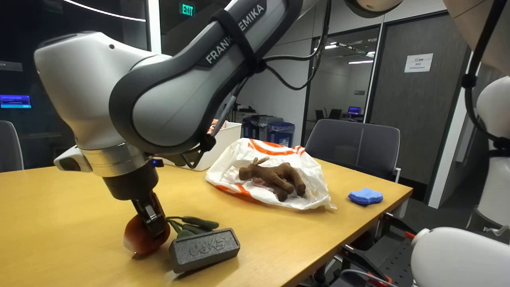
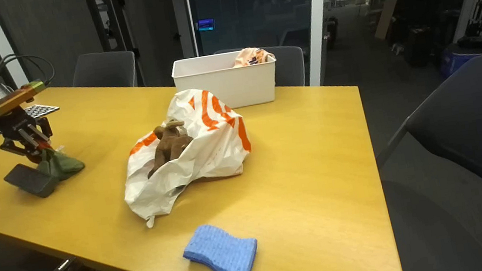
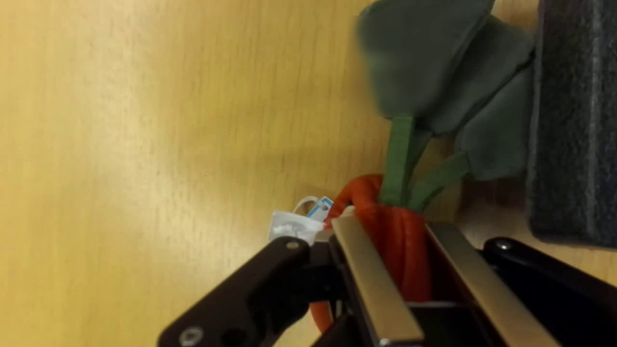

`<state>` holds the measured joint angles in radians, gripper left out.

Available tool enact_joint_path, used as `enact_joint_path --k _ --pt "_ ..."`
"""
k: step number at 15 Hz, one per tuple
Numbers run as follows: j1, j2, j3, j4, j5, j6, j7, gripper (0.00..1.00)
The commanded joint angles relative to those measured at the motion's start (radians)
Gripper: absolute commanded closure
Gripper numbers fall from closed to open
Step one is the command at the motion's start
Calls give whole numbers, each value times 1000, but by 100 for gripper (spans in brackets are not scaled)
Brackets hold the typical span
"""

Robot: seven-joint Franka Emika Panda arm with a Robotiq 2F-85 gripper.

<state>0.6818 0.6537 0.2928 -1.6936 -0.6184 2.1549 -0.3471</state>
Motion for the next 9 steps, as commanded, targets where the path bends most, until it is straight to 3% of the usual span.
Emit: enact_joint_path --k 1,9 --pt "71 -99 -56 -45 -107 -82 162 98" --pt "79 -271 -70 -206 -317 -291 498 96"
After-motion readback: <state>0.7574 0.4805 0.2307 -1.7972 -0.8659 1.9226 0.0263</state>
